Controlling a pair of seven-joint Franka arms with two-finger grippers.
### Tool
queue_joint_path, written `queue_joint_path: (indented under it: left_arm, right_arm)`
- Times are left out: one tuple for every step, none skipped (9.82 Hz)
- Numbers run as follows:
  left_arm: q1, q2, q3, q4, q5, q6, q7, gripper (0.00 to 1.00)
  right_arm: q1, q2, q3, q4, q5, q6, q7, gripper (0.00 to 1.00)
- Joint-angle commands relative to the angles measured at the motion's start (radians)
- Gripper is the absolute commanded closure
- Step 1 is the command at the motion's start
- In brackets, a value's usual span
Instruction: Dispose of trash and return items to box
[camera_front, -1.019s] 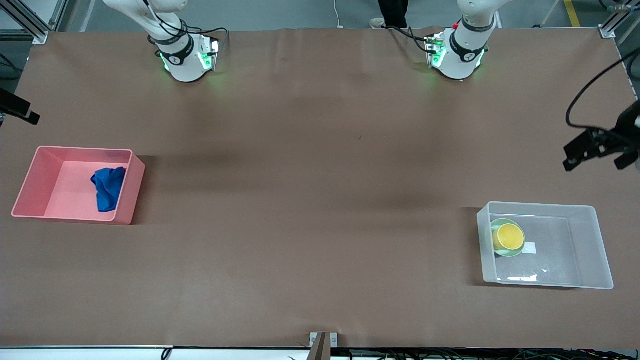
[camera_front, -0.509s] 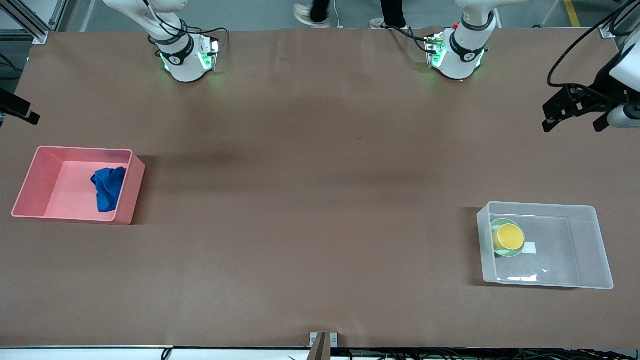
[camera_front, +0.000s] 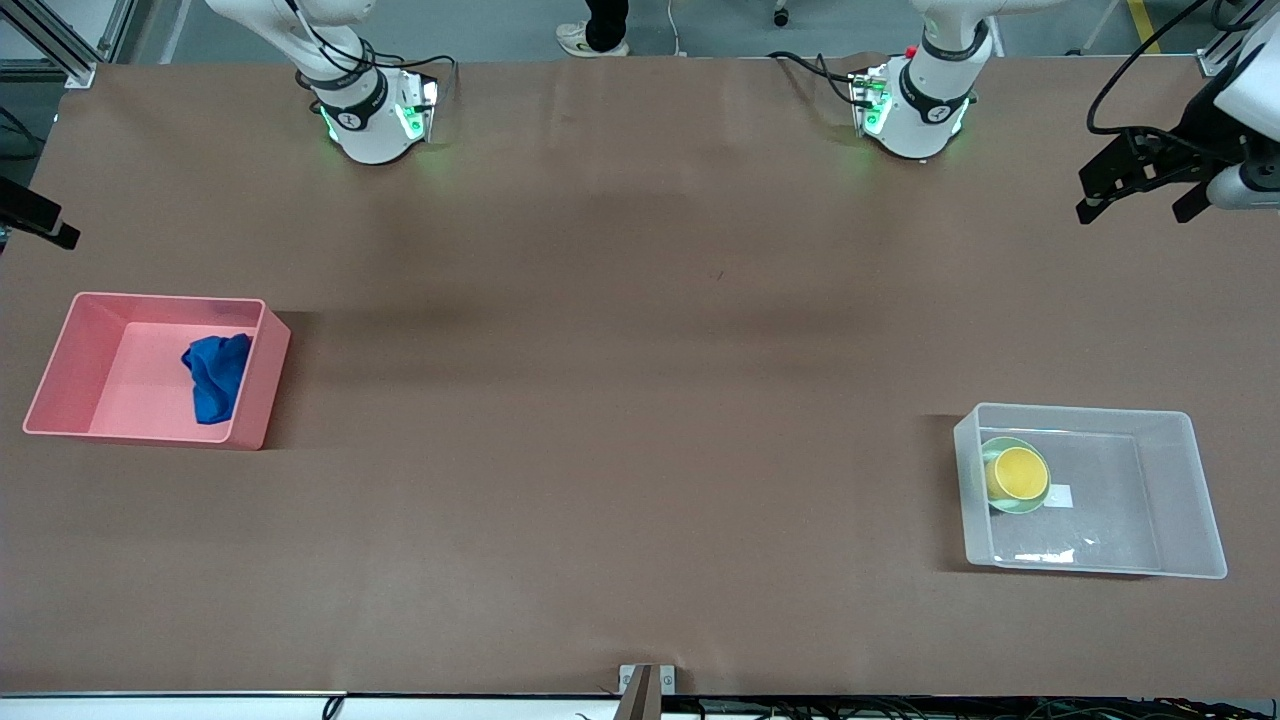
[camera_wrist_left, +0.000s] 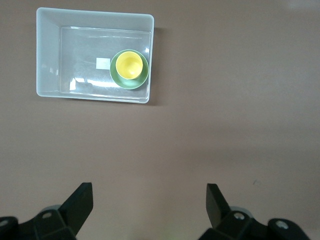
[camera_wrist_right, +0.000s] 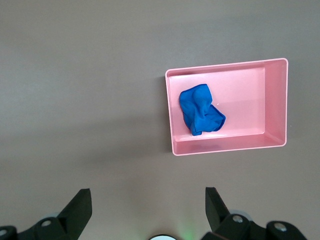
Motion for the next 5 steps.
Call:
queue_joint_path:
  left_arm:
    - [-0.002,0.055,0.005,0.038,0.004,-0.034,0.015,0.00]
    - [-0.003,0.056,0.005,0.038,0.004,-0.034,0.013,0.00]
    - [-0.003,0.056,0.005,0.038,0.004,-0.034,0.013,0.00]
    - [-0.003,0.056,0.005,0.038,0.004,-0.036,0.013,0.00]
    - [-0.005,0.056,0.003,0.038,0.004,-0.047,0.013,0.00]
  right_arm:
    - [-0.004,-0.011,0.001,-0.009,0.000,-0.002,-0.011,0.00]
    - [-0.004,-0.011,0.001,-0.009,0.001,-0.002,-0.011,0.00]
    - [-0.004,-0.011,0.001,-0.009,0.000,-0.002,-0.011,0.00]
    - [-0.004,-0.011,-0.001,-0.009,0.000,-0.002,-0.011,0.00]
    - [-0.004,-0.011,0.001,-0.009,0.000,-0.002,-0.011,0.00]
